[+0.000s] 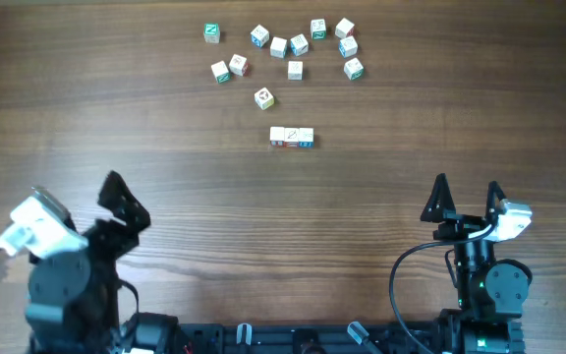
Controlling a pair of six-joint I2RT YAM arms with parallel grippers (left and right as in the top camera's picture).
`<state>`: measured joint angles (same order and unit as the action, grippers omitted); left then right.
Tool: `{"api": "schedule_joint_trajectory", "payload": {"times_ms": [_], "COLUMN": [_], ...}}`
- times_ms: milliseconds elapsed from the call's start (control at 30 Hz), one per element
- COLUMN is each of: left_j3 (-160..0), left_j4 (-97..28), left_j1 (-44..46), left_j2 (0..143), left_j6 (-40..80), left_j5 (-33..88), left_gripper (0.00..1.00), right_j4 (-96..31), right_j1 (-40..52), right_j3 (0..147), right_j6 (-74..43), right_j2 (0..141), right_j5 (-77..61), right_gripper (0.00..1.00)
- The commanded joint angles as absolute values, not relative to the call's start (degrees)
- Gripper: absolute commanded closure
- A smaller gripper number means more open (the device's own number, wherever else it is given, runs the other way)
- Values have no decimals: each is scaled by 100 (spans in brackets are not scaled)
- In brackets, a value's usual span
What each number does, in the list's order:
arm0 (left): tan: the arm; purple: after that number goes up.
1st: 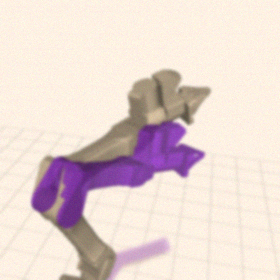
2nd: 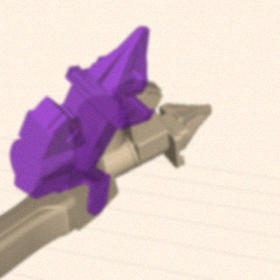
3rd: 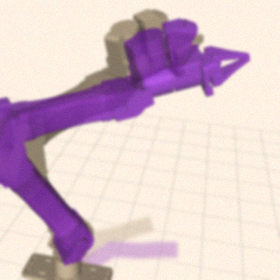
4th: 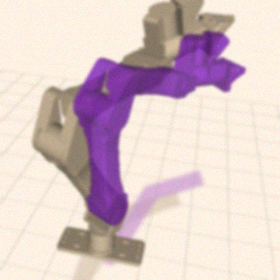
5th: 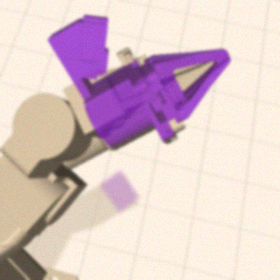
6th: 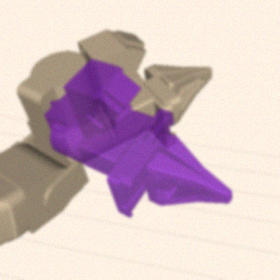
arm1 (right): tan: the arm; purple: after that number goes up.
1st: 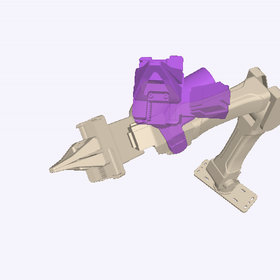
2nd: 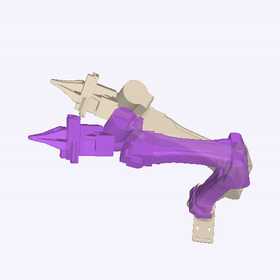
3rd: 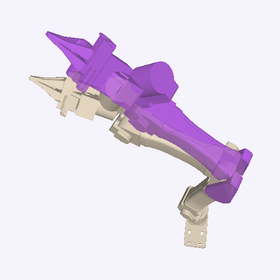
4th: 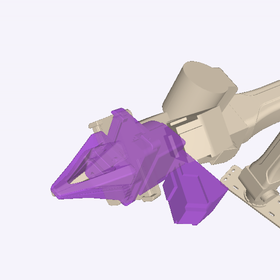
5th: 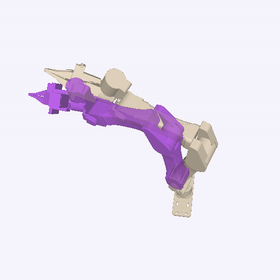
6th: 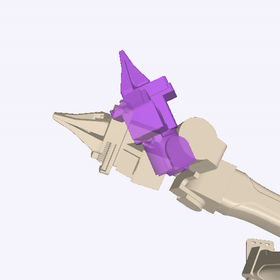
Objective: Form a horizontal line
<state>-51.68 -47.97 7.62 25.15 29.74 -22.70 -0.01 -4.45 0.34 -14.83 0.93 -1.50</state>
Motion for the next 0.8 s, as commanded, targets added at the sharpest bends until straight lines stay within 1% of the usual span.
{"api": "schedule_joint_trajectory", "payload": {"times_ms": [0, 200, 400, 533, 767], "left_j3": [-4204, -3135, -1767, -1039, -491], "left_j4": [-4303, -3411, -1927, -906, -744], "left_j1": [432, 128, 58, 150, 449], "left_j2": [1647, 897, 8, 19, 19], "left_j6": [2268, 2268, 2263, 1660, 1667], "left_j5": [-1293, -661, -558, -97, -464], "left_gripper": [0, 0, 0, 0, 0], "right_j4": [10, 10, 10, 10, 10], "right_j1": [-473, -473, -473, -473, -473], "right_j3": [30, 30, 30, 30, 30], "right_j6": [-1393, -1393, -1393, -1393, -1393], "right_j2": [27, 27, 27, 25, 27], "right_j5": [-246, -246, -246, -246, -246], "right_gripper": [0, 0, 0, 0, 0]}}
